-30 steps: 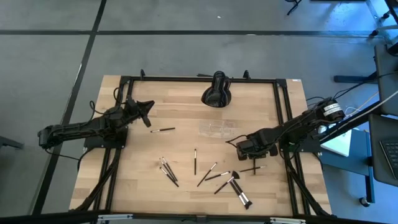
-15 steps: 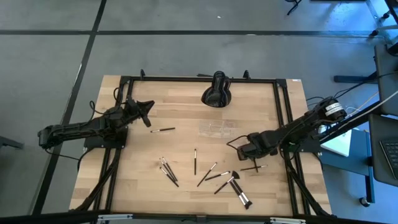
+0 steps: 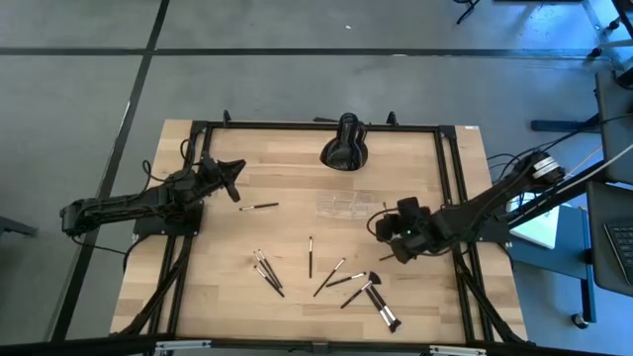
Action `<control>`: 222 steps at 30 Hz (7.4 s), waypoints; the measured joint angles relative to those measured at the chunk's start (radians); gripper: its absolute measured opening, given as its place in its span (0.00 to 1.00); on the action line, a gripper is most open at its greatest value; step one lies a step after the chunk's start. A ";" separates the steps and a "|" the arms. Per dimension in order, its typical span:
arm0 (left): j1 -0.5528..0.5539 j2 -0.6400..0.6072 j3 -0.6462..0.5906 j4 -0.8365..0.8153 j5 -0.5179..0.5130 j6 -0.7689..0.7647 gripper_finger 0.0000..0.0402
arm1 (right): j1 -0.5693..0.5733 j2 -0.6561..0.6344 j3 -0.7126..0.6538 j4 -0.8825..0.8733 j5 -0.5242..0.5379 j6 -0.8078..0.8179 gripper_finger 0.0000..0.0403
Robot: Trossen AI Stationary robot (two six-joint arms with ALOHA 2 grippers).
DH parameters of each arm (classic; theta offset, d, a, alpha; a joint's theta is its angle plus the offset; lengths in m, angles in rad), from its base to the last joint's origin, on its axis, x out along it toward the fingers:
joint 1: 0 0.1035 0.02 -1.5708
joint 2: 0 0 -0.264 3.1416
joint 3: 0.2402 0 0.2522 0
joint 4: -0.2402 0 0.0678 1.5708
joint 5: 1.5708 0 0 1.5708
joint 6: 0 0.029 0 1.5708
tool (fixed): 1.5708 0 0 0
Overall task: Pick & Place Makeup Supplies
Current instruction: Put the makeup brush into the transparent organizer
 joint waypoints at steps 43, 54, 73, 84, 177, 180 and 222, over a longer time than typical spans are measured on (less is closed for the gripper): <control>0.000 0.000 0.000 0.075 0.007 -0.001 0.08 | -0.144 0.343 0.003 0.701 0.676 -0.646 0.11; 0.000 0.000 0.000 0.075 0.012 -0.023 0.08 | -0.147 0.338 0.003 0.689 0.645 -0.647 0.32; 0.000 0.000 0.000 0.063 0.101 -0.027 0.08 | -0.098 -0.088 0.003 0.603 -0.081 -0.668 0.34; 0.000 0.000 0.000 0.025 0.105 -0.057 0.08 | 0.033 0.146 0.003 0.766 -0.337 -0.507 0.34; -0.461 0.910 0.396 0.125 0.048 0.090 0.30 | -0.095 0.603 0.586 0.016 -0.825 -1.185 0.01; -0.481 0.996 0.433 0.127 0.048 0.121 0.33 | -0.094 0.603 0.574 0.023 -0.826 -1.141 0.02; -0.597 1.966 1.324 -0.060 0.314 0.190 0.35 | 0.184 0.457 0.561 -0.271 0.229 -0.384 0.27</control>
